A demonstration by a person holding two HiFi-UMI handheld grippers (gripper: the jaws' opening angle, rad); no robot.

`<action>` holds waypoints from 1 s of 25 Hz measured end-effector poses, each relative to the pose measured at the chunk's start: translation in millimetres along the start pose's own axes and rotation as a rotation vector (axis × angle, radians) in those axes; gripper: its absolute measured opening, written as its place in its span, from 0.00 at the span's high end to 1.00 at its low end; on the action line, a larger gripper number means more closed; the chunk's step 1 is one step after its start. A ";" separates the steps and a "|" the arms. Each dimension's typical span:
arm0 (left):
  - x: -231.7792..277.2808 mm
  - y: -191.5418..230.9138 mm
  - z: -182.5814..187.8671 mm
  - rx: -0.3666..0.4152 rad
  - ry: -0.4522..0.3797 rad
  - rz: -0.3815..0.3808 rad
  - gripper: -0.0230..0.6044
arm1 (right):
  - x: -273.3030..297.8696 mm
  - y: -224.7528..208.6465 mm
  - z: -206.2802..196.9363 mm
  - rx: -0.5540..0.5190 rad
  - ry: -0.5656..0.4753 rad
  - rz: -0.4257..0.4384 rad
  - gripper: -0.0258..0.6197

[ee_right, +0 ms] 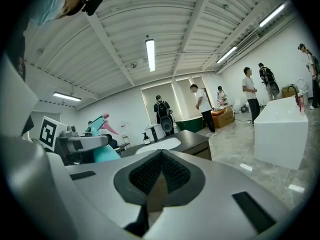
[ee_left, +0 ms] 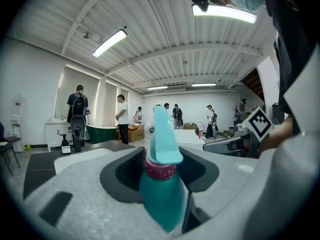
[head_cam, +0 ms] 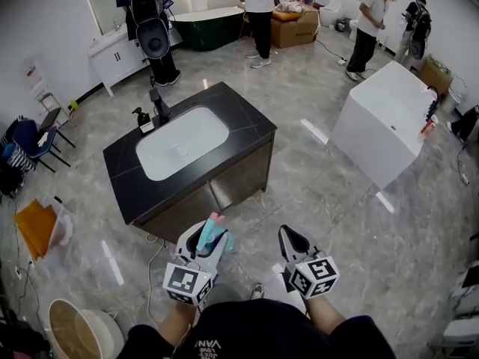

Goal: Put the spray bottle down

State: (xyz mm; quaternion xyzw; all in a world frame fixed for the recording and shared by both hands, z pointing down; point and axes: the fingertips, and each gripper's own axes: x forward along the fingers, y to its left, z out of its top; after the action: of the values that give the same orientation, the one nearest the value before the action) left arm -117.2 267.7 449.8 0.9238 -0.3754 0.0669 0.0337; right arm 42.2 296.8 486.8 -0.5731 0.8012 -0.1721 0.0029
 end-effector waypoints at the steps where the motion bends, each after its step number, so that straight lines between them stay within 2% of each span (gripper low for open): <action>1: 1.4 -2.7 0.0 0.000 0.001 0.003 0.66 | -1.0 -3.5 0.4 0.000 0.000 0.002 0.96; 8: 16.3 -4.7 -0.1 -0.003 0.016 0.020 0.66 | -0.5 -22.0 1.8 0.016 0.000 0.003 0.96; 15: 47.6 13.1 -2.5 -0.015 0.022 0.001 0.66 | 21.5 -42.1 5.4 0.020 0.005 -0.023 0.96; 25: 119.6 76.6 7.4 -0.018 0.023 -0.051 0.66 | 102.4 -71.6 31.8 0.029 0.004 -0.067 0.96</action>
State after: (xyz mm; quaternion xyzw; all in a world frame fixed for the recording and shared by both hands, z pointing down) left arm -85.1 129.7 461.2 0.9319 -0.3519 0.0735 0.0479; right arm 79.2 173.7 496.6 -0.5994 0.7788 -0.1850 0.0039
